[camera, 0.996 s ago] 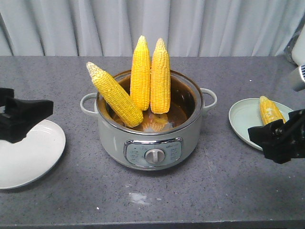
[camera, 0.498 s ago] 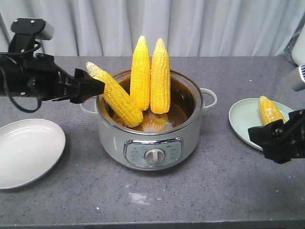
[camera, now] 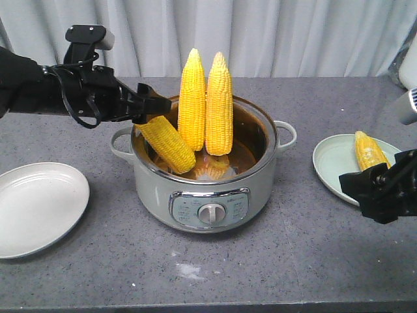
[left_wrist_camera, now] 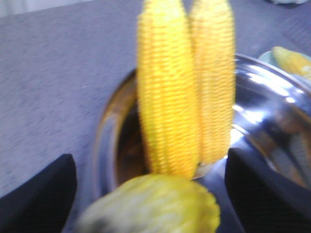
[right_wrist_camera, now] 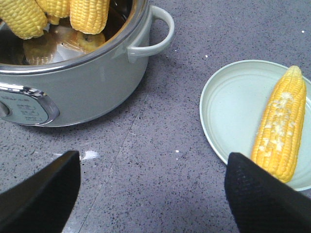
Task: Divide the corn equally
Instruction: 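Reach the left gripper into the pot and grasp a leaning corn cob, then lift the cob out and carry it toward the cream plate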
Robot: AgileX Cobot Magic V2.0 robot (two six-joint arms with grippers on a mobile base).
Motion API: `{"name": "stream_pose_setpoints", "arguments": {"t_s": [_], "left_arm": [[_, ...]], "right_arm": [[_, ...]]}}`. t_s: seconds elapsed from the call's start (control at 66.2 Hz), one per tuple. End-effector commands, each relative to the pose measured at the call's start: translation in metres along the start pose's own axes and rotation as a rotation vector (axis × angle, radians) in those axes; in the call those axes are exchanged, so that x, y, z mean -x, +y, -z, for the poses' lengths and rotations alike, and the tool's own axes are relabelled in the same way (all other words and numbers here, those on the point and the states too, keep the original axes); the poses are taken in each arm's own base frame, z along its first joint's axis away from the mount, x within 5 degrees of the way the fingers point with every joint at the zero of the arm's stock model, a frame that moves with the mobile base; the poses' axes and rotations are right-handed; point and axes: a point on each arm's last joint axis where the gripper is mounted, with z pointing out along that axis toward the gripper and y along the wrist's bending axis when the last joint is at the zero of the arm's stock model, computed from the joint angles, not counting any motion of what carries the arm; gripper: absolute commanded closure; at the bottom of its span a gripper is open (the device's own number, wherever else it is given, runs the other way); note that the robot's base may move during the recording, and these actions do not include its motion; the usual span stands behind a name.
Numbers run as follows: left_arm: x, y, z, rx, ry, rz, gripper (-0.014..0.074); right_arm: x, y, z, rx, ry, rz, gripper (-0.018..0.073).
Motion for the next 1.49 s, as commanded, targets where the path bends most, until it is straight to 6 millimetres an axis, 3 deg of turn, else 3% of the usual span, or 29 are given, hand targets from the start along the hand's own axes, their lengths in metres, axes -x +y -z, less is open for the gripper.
{"name": "stream_pose_setpoints", "arguments": {"t_s": [0.0,0.257,0.634,0.906,1.132,1.48], "left_arm": [[0.022,-0.022,0.011,-0.062,-0.119,-0.038,0.0004],[0.014,-0.038,-0.013,-0.139,-0.098,-0.054,0.0015],[0.009,-0.037,-0.021,-0.136,-0.077,-0.060,0.0351],[0.012,-0.039,-0.016,-0.137,-0.088,-0.066,0.0385],[0.029,-0.051,0.014,-0.128,-0.168,-0.101,0.0377],[0.056,-0.080,0.091,-0.086,-0.348,-0.219,0.0371]], "right_arm": [[0.011,-0.001,0.009,-0.016,-0.091,0.012,-0.0018],[0.011,-0.001,0.009,-0.015,-0.085,0.012,-0.0018],[0.011,-0.001,0.009,-0.015,-0.085,0.012,-0.0018],[0.011,-0.001,0.009,-0.015,-0.085,0.012,-0.0018],[0.011,-0.001,0.009,-0.015,-0.085,0.012,-0.0018],[0.011,-0.001,0.009,-0.015,-0.085,0.012,-0.0018]]}}
